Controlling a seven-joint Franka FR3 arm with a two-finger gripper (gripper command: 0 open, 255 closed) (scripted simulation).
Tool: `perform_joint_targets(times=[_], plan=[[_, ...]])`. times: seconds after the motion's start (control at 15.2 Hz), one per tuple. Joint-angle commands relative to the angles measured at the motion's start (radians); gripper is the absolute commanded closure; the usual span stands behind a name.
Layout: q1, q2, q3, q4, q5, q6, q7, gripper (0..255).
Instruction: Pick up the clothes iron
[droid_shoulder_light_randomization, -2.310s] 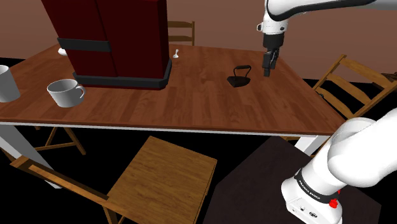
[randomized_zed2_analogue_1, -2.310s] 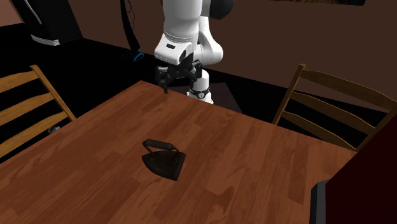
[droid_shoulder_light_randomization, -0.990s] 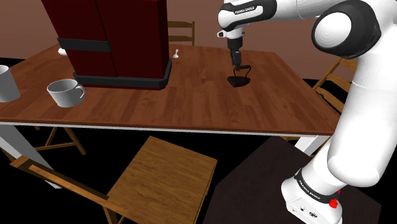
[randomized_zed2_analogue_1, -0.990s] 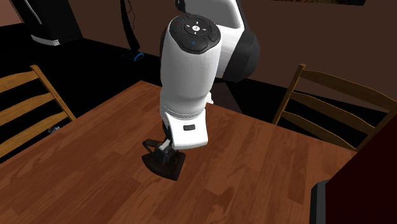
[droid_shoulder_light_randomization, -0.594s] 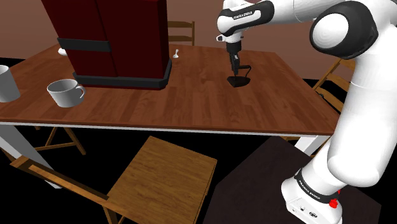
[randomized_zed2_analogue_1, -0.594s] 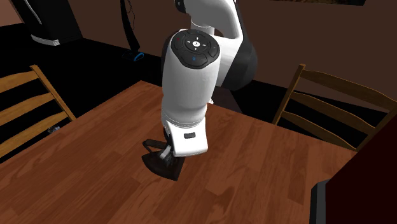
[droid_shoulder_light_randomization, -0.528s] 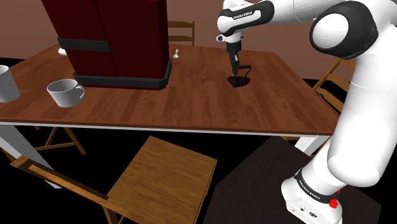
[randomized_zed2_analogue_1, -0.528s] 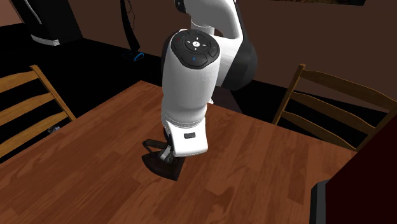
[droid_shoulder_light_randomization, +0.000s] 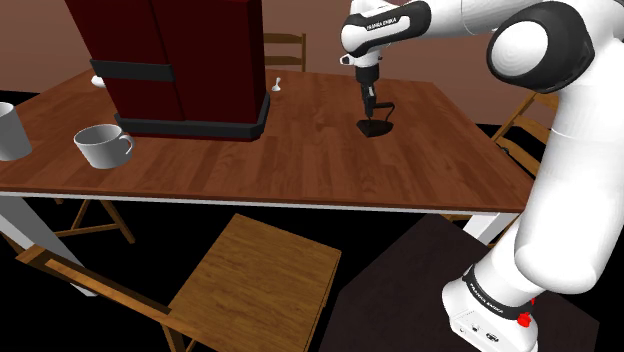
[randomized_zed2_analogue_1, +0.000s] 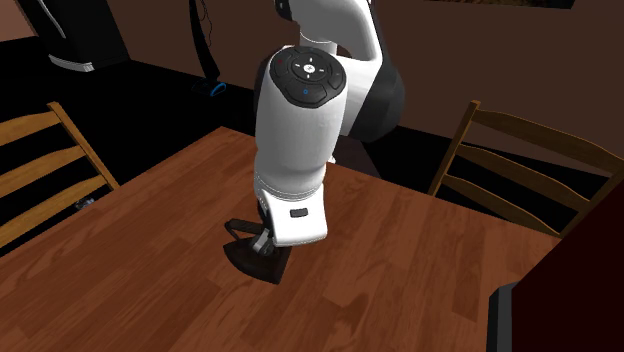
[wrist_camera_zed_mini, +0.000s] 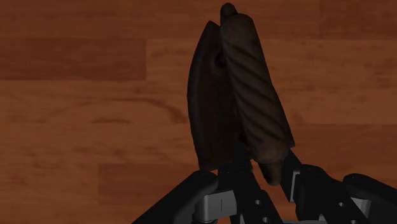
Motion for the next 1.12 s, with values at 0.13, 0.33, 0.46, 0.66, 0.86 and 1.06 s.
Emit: perform_joint_targets(times=[0.13,0.33,0.46,0.66,0.86,1.06], plan=[[0.000,-0.007,-0.002,0.030,-0.002,-0.037,-0.005,255],[0.000,-0.012,-0.003,0.063,-0.003,-0.075,-0.010,255],[-0.001,-0.014,-0.003,0.086,-0.003,-0.100,-0.013,255],[-0.001,-0.016,-0.004,0.124,-0.004,-0.139,-0.019,255],[-0.002,-0.015,-0.005,0.165,-0.003,-0.179,-0.025,255],[-0.003,-0.015,-0.006,0.182,-0.003,-0.195,-0.028,255]])
